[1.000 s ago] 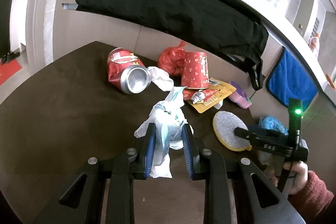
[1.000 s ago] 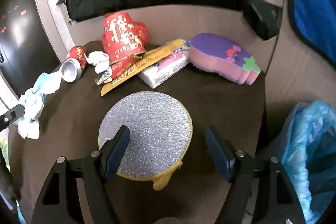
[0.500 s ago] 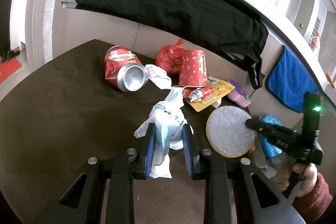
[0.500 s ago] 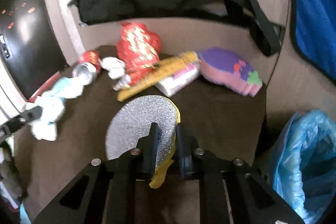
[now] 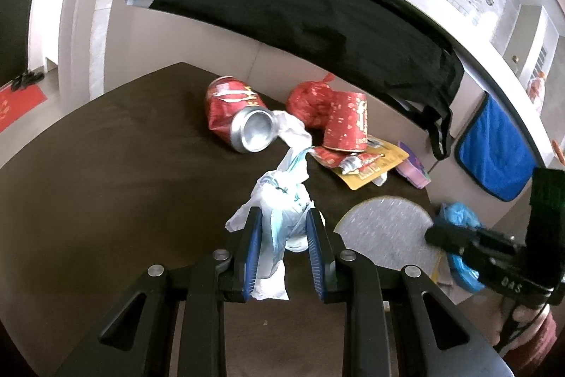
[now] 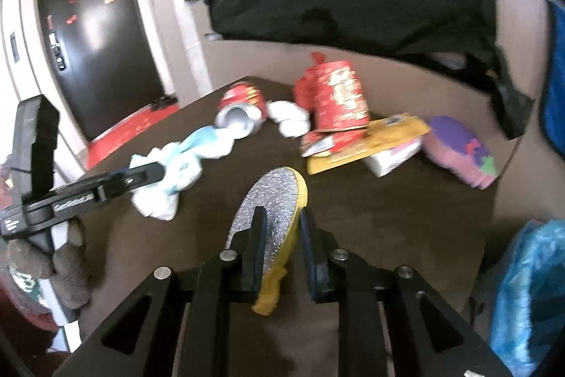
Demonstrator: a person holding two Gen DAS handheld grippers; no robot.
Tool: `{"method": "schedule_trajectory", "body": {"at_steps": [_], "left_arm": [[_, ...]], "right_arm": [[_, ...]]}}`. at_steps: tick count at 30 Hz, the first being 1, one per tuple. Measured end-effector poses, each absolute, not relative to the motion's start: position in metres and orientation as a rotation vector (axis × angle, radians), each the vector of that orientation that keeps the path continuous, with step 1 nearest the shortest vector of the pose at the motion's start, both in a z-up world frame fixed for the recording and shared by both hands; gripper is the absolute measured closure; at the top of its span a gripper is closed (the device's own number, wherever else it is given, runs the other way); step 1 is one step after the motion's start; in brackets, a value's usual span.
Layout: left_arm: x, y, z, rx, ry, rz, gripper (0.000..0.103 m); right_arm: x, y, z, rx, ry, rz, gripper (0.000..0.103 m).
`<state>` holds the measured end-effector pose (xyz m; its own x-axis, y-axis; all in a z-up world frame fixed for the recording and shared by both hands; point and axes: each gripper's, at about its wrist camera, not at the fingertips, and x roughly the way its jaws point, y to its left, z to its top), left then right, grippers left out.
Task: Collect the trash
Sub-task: 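Grasp the silver round sponge by its yellow handle with the right gripper, then carry the tissue and sponge over the bin with both grippers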
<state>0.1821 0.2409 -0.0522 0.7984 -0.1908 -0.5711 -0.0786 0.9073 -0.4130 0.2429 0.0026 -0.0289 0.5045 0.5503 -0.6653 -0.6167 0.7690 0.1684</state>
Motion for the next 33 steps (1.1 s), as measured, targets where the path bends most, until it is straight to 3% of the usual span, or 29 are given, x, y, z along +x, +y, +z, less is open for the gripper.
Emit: {"method": "schedule_trajectory", "body": {"at_steps": [9, 18, 30, 33], "left_arm": [[0.166, 0.254, -0.057, -0.411, 0.656, -0.049, 0.077], [0.135, 0.241, -0.086, -0.393, 0.813, -0.155, 0.079], [0.133, 0.242, -0.092, -0.427, 0.799, -0.172, 0.079], [0.135, 0.242, -0.092, -0.437, 0.798, -0.171, 0.08]], "right_arm": [[0.242, 0.032, -0.045, -0.122, 0.814, 0.762, 0.082], [0.242, 0.044, -0.045, -0.149, 0.825, 0.777, 0.085], [0.23, 0.065, -0.047, -0.117, 0.887, 0.88, 0.082], [0.233, 0.063, -0.047, -0.115, 0.887, 0.846, 0.087]]}}
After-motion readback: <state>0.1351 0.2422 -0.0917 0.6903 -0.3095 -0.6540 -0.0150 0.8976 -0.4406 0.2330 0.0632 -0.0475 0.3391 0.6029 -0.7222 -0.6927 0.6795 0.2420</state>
